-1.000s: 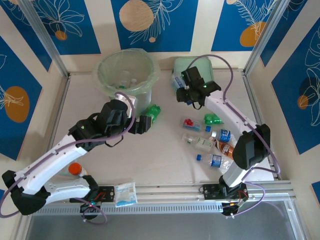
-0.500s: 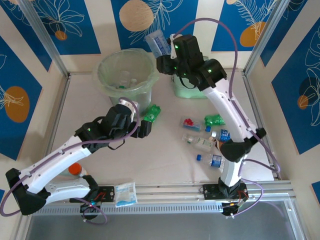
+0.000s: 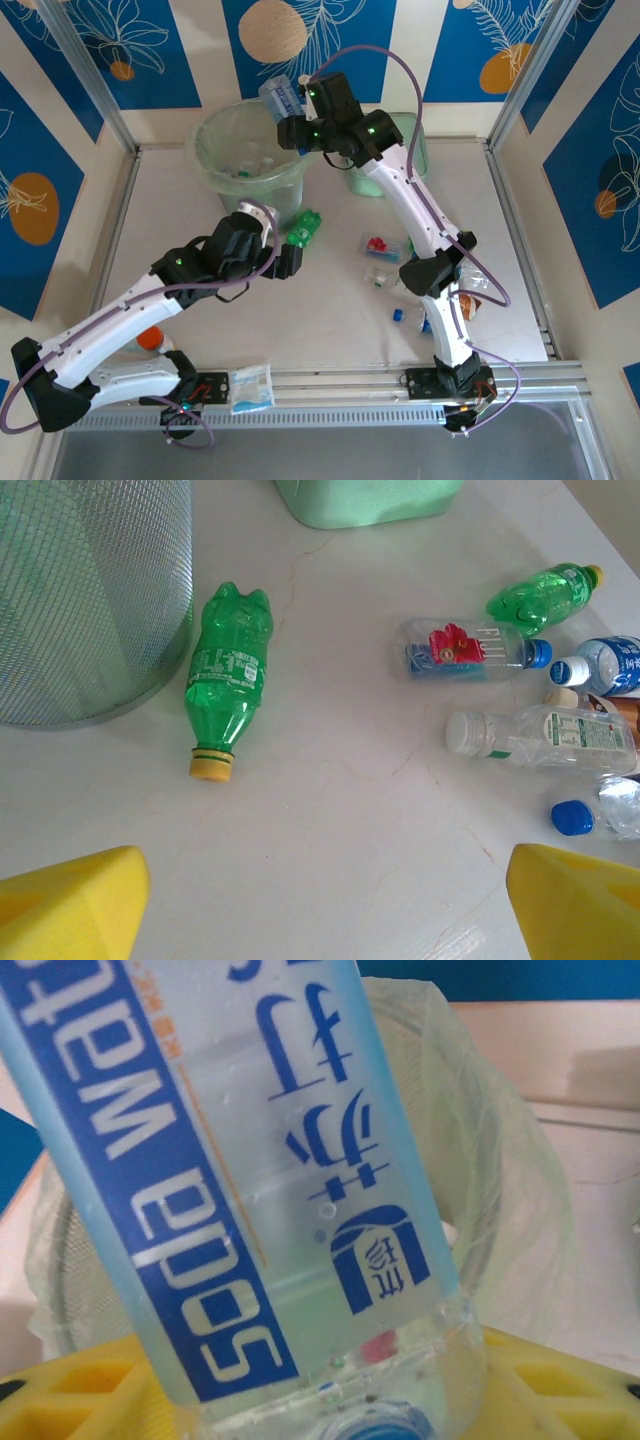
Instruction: Put the plastic bottles in the bin
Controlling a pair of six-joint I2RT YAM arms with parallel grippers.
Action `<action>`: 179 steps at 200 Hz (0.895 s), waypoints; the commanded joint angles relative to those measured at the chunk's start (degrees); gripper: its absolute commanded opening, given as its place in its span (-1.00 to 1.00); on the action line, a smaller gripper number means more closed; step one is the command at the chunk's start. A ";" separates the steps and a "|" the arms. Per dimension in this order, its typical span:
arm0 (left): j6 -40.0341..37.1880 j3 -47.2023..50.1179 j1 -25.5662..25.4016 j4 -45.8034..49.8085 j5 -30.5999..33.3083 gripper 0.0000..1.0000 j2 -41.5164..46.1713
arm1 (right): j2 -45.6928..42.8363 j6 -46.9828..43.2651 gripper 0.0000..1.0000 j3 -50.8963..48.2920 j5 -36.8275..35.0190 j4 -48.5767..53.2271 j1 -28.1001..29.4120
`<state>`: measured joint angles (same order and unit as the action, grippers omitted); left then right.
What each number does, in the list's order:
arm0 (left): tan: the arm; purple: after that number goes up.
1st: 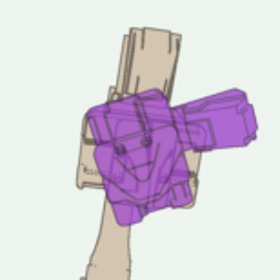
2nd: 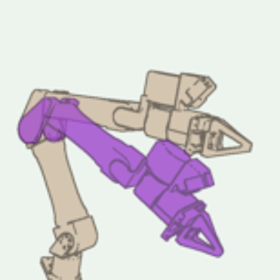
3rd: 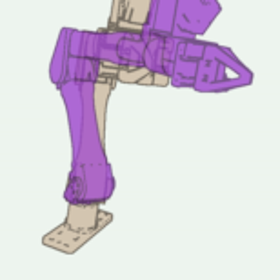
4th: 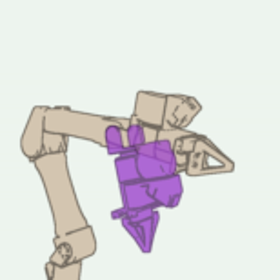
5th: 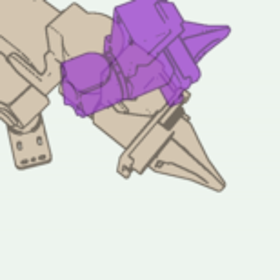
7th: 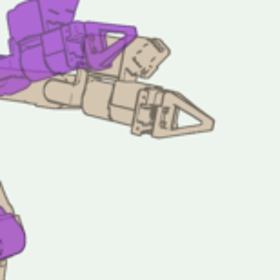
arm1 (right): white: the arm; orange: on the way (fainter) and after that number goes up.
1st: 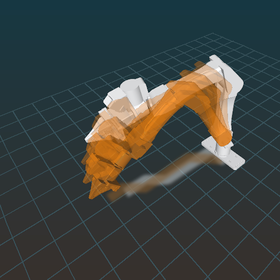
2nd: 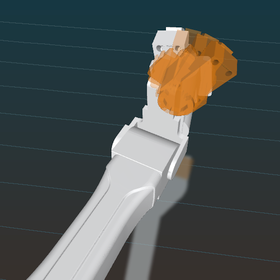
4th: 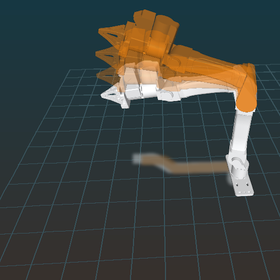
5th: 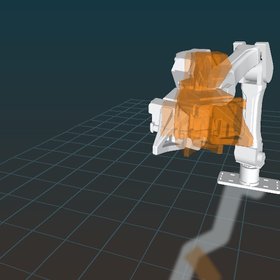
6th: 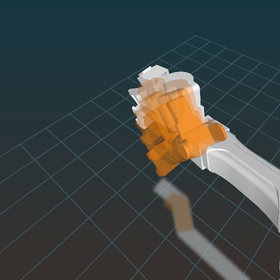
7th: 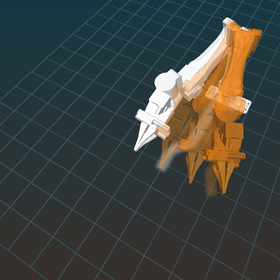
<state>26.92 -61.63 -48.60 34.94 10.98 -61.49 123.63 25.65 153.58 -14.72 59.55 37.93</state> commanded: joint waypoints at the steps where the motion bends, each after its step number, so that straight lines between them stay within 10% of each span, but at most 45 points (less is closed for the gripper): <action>1: -1.05 -0.03 0.43 -0.31 0.05 0.84 1.11 | -1.10 1.34 0.36 0.54 2.42 -2.33 0.39; 93: -3.13 -1.77 0.14 -1.78 -2.46 0.85 -0.77 | -10.38 0.15 0.57 -6.18 -2.22 -2.25 0.59; 179: -16.27 -8.27 -9.99 -10.17 -12.37 0.99 -16.18 | -51.56 10.47 0.59 -64.42 -7.57 -8.01 -12.81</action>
<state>17.17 -66.17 -55.44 28.34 3.46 -72.23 79.61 30.46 99.13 -21.37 50.33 30.20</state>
